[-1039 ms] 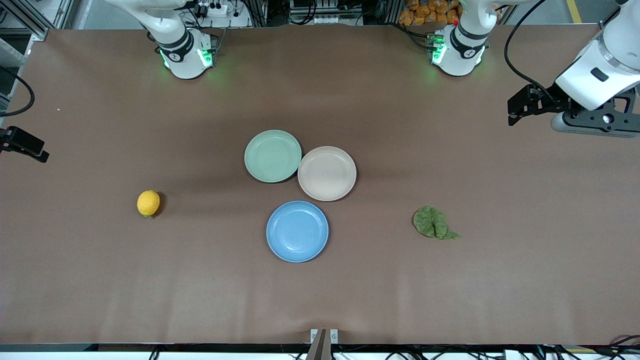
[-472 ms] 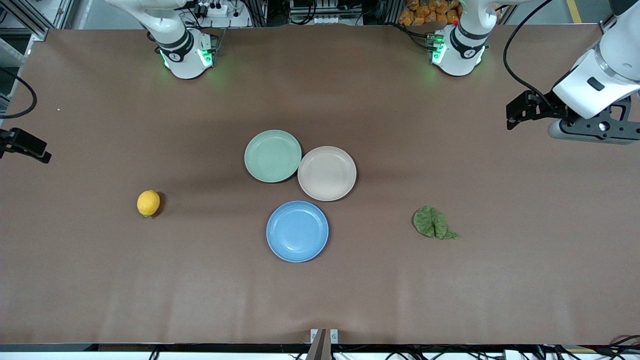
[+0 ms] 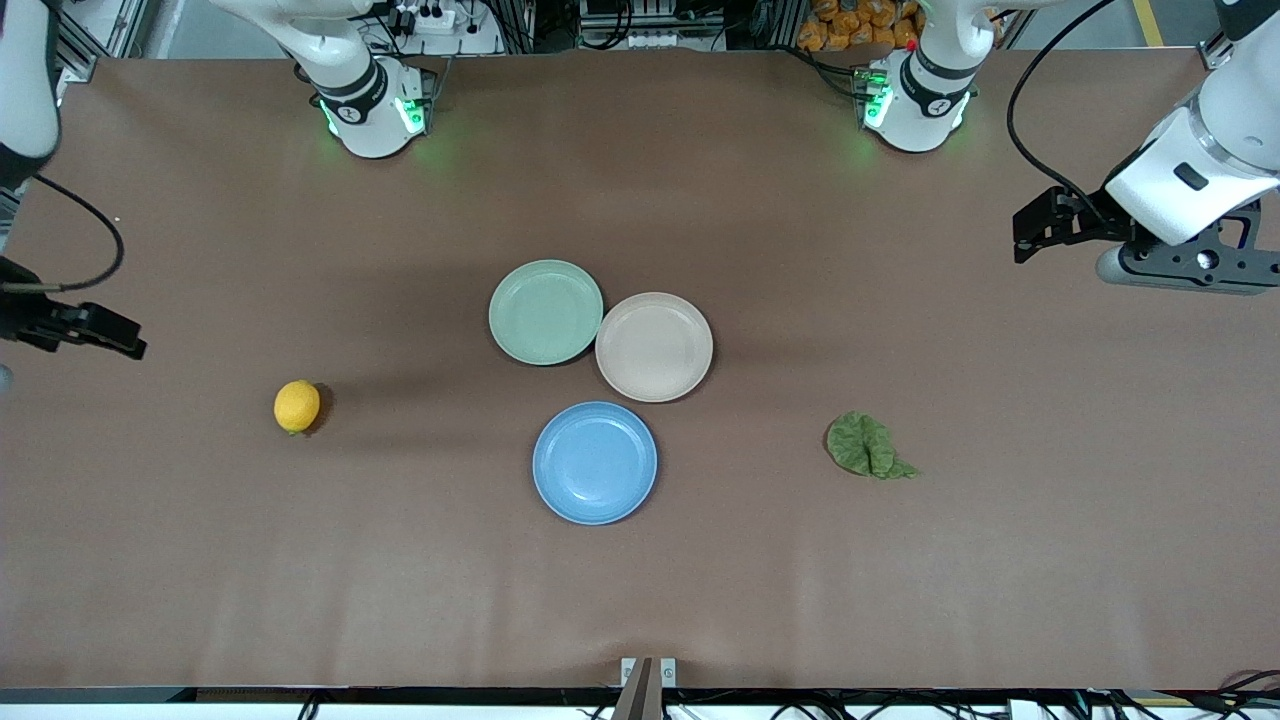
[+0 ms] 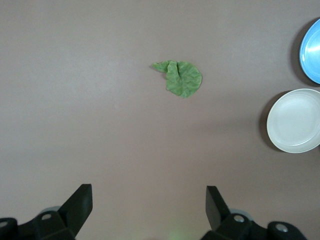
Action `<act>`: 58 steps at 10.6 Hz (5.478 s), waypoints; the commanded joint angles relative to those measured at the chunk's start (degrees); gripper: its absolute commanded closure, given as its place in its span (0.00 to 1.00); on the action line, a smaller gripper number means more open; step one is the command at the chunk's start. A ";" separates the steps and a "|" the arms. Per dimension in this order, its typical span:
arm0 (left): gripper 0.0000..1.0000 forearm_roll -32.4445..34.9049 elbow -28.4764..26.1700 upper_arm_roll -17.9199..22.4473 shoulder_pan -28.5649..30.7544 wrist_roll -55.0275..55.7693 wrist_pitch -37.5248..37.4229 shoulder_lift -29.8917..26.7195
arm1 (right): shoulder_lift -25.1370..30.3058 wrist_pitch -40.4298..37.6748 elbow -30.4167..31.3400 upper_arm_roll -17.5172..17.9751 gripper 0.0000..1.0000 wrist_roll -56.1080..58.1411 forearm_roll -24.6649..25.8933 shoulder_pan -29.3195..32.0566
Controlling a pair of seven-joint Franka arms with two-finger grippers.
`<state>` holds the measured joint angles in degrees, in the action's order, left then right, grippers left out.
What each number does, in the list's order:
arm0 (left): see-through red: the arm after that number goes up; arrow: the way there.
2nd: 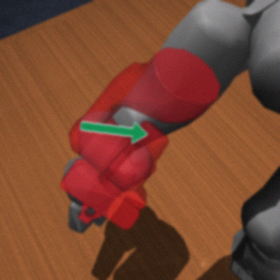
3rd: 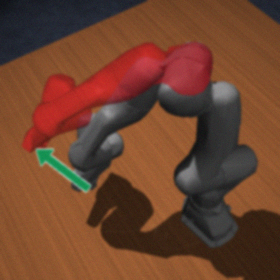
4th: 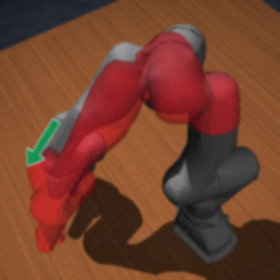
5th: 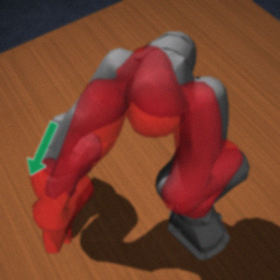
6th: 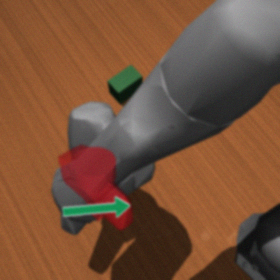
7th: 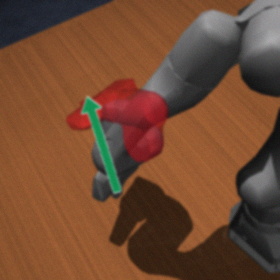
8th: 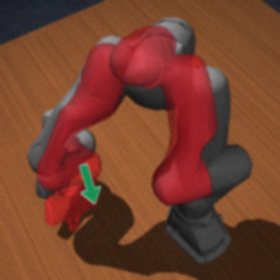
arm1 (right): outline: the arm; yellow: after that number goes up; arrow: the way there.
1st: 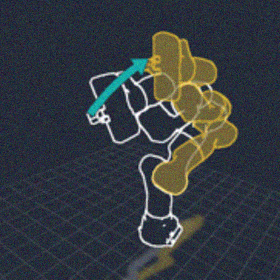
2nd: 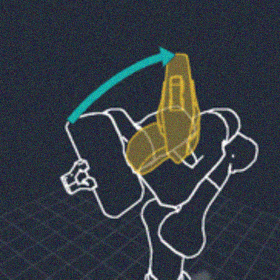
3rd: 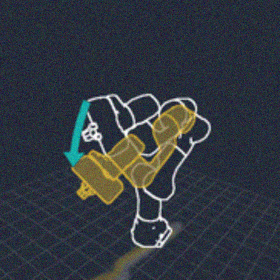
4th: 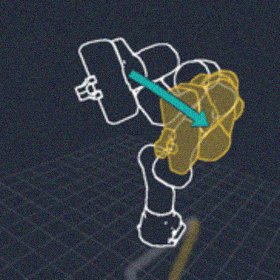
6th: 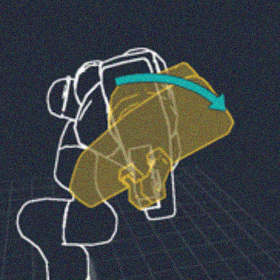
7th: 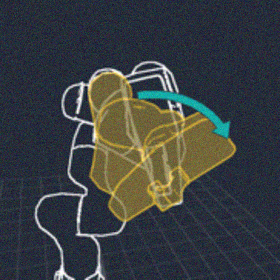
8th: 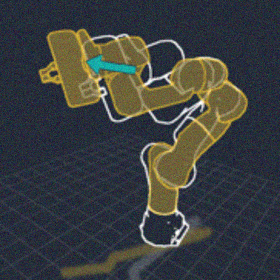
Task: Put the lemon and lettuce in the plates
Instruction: 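Move the right gripper down over the yellow lemon, then grasp the lemon with the right gripper while the left gripper reaches the lettuce, then lower the lemon onto the blue plate while the left gripper grasps lettuce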
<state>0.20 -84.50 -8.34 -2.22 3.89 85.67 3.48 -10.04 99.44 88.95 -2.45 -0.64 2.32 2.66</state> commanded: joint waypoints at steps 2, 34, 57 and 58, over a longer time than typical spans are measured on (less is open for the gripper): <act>0.00 -0.73 0.03 0.00 0.38 -1.61 0.20 0.04 | 0.37 11.36 10.16 -0.37 0.00 0.55 -1.26 -0.11; 0.00 1.03 -0.41 0.00 2.05 1.99 27.08 24.36 | -17.82 43.12 19.96 11.65 0.82 -17.97 -1.26 -4.24; 0.00 6.92 -4.01 0.08 -5.16 32.14 43.61 41.87 | -39.63 60.70 -1.41 16.33 0.00 -40.49 0.58 -22.00; 0.00 6.92 -4.01 0.08 -5.16 32.14 43.61 42.13 | -39.01 60.27 -1.76 16.33 0.00 -40.67 -0.12 -21.47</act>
<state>5.33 -88.40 -8.36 -7.09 33.89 128.42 45.35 -49.61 160.41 88.18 13.57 -39.78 1.76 -19.62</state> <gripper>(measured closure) 0.000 0.000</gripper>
